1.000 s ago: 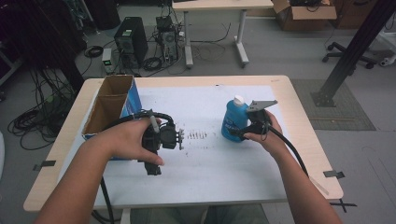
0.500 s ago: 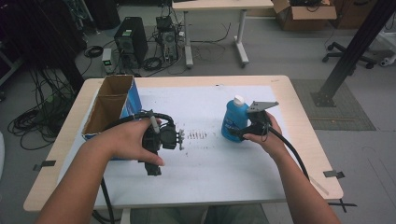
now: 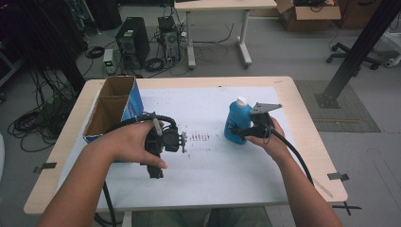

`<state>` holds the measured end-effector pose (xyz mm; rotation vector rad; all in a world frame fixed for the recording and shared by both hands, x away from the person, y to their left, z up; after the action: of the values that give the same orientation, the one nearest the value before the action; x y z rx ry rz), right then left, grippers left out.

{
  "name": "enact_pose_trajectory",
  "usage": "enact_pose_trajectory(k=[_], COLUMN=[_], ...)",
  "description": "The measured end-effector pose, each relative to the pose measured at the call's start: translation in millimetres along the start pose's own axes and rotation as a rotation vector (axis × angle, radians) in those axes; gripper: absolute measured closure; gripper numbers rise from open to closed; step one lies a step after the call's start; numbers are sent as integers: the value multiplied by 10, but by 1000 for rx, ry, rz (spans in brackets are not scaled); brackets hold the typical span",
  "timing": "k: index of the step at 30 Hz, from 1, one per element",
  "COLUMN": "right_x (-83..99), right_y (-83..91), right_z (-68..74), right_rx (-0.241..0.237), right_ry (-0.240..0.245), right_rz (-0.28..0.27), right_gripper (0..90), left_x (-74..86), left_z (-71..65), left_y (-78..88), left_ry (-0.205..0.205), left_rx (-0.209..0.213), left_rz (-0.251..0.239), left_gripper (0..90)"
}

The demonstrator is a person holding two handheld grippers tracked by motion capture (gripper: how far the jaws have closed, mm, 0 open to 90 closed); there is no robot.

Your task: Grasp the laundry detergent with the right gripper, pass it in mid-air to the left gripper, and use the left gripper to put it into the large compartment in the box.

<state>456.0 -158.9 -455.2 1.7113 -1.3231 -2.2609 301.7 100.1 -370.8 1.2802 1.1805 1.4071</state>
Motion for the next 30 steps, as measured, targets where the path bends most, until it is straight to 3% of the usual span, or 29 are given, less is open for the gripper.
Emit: enact_pose_trajectory(k=[30], right_x=[7], right_y=[9], right_z=[41], right_rx=[-5], right_ry=[27], right_rz=[-15], right_gripper=[295], left_x=[1], left_z=[10], left_y=[-5], left_ry=[0], left_rx=[-5], left_rz=[4], left_gripper=[59])
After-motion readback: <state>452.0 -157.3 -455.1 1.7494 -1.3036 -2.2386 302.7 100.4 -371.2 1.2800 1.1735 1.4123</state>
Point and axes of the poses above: each handheld gripper's, and its own axes: y roughly backward along the jaws, x roughly out of its underside, z roughly to its left, the point moved 8 cm from there along -y, roughly forward along the jaws, and after that the axes turned 7 degrees about z, right-handed, at the moved point
